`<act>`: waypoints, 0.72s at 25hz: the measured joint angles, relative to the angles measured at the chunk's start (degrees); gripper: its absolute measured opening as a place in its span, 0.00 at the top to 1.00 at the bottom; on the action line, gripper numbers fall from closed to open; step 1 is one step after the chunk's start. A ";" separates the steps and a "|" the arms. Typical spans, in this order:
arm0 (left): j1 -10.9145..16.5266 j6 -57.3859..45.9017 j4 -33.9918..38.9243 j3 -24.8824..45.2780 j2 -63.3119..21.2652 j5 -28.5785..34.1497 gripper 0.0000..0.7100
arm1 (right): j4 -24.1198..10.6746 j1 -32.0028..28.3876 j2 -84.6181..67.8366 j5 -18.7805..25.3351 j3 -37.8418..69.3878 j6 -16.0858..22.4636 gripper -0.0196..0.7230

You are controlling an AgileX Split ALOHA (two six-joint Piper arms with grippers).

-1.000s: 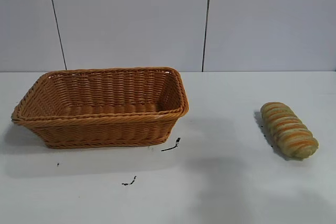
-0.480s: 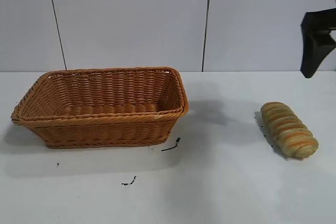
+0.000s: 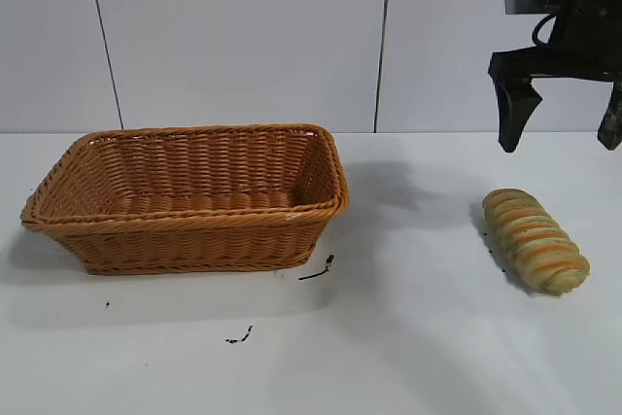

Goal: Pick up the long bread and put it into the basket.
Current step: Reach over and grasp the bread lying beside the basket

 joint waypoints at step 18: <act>0.00 0.00 0.00 0.00 0.00 0.00 0.02 | 0.79 -0.01 7.96 -4.00 -0.04 -0.11 0.09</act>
